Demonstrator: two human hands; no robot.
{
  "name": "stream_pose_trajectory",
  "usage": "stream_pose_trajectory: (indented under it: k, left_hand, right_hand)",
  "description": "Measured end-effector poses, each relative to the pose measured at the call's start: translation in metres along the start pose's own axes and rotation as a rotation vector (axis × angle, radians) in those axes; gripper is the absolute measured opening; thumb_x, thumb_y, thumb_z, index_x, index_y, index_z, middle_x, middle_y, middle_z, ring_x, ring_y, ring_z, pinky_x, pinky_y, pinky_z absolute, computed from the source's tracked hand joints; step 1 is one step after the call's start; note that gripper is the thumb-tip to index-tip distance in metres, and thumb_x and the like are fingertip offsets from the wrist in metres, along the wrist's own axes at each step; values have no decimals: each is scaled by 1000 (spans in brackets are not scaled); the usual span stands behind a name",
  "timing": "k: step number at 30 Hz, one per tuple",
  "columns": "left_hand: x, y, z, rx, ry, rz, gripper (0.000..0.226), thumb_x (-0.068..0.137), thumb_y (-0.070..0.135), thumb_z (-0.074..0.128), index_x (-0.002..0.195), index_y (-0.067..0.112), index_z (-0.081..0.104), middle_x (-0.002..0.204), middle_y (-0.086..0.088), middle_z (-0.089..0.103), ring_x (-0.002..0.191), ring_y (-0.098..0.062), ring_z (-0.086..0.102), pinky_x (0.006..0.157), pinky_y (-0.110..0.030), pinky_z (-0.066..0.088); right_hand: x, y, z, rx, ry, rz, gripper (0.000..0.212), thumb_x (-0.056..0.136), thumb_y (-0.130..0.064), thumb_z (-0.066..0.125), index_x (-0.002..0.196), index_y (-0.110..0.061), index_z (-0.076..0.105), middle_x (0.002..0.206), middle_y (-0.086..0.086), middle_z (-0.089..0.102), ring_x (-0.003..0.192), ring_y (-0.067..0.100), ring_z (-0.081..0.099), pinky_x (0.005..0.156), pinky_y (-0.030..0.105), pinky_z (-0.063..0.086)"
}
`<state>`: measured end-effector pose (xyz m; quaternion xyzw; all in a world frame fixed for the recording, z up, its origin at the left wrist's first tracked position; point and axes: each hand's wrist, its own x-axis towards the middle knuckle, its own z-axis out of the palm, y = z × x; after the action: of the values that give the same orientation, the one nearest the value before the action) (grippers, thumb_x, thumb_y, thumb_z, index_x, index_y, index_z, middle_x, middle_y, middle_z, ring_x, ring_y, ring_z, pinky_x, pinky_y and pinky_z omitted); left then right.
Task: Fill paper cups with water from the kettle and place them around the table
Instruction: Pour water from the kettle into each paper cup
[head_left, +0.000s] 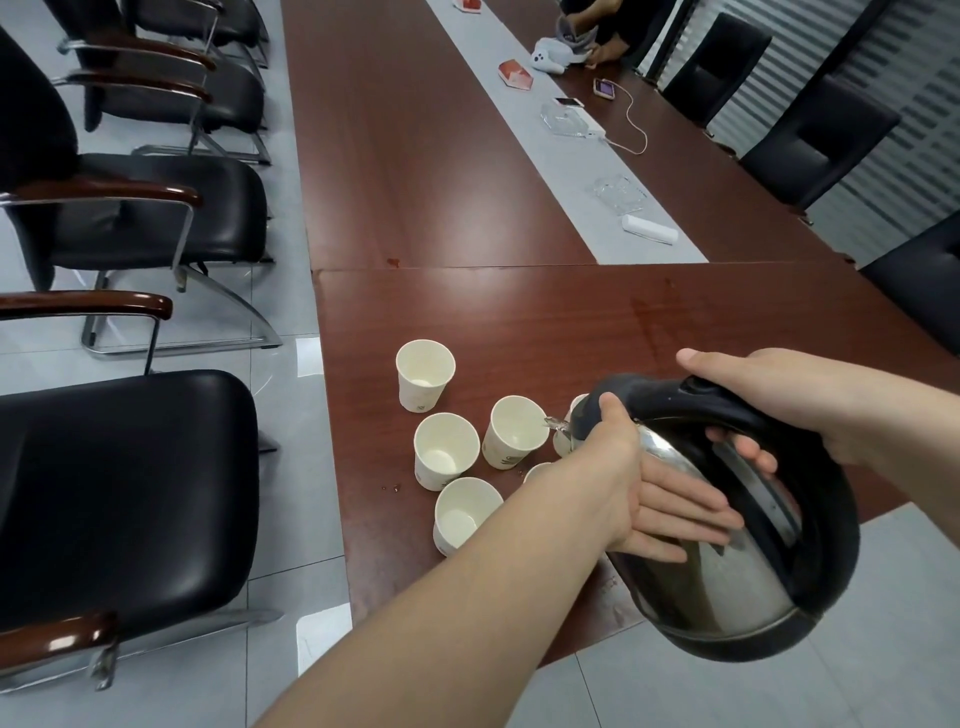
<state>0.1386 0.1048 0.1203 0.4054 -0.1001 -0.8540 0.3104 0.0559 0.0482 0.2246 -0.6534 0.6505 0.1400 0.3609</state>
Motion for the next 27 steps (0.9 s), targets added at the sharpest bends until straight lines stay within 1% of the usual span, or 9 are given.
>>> stream_pose_trajectory:
  k: [4, 8, 10, 18, 24, 27]
  left_hand:
    - [0, 0, 0, -2, 3, -3, 116, 80, 80, -5, 81, -10, 68, 81, -22, 69, 76, -30, 68, 89, -39, 48]
    - [0, 0, 0, -7, 0, 1, 116, 80, 79, -5, 77, -10, 68, 80, -22, 69, 75, -30, 68, 85, -38, 49]
    - [0, -1, 0, -13, -1, 1, 116, 80, 79, -5, 77, -10, 68, 81, -22, 70, 75, -30, 68, 84, -39, 49]
    - [1, -1, 0, -25, 3, 8, 117, 79, 80, -5, 76, -10, 68, 80, -22, 70, 74, -29, 69, 90, -40, 48]
    - [3, 0, -1, -37, -1, 16, 117, 78, 80, -5, 71, -10, 69, 79, -22, 70, 71, -29, 69, 84, -39, 50]
    - [4, 0, -1, -41, -3, 16, 117, 79, 80, -5, 72, -10, 69, 80, -22, 70, 71, -29, 69, 84, -39, 49]
  right_hand:
    - [1, 2, 0, -8, 4, -2, 65, 93, -59, 41, 68, -1, 58, 43, 9, 48, 33, 17, 44, 40, 23, 41]
    - [2, 0, 1, -11, 3, 1, 65, 93, -58, 41, 67, -1, 58, 43, 9, 48, 33, 18, 43, 39, 22, 41]
    - [2, 0, 1, -14, -2, 0, 65, 93, -59, 41, 67, -1, 58, 43, 8, 48, 33, 18, 44, 40, 22, 41]
    - [3, -2, 1, -23, 15, -10, 66, 93, -58, 41, 66, -1, 57, 42, 8, 48, 32, 17, 43, 43, 24, 41]
    - [4, -4, 2, -24, 26, -3, 66, 94, -58, 41, 68, 0, 58, 42, 8, 48, 31, 17, 43, 40, 22, 40]
    - [4, -4, 2, -26, 23, 1, 66, 93, -58, 41, 66, -1, 58, 42, 8, 48, 31, 17, 43, 40, 22, 40]
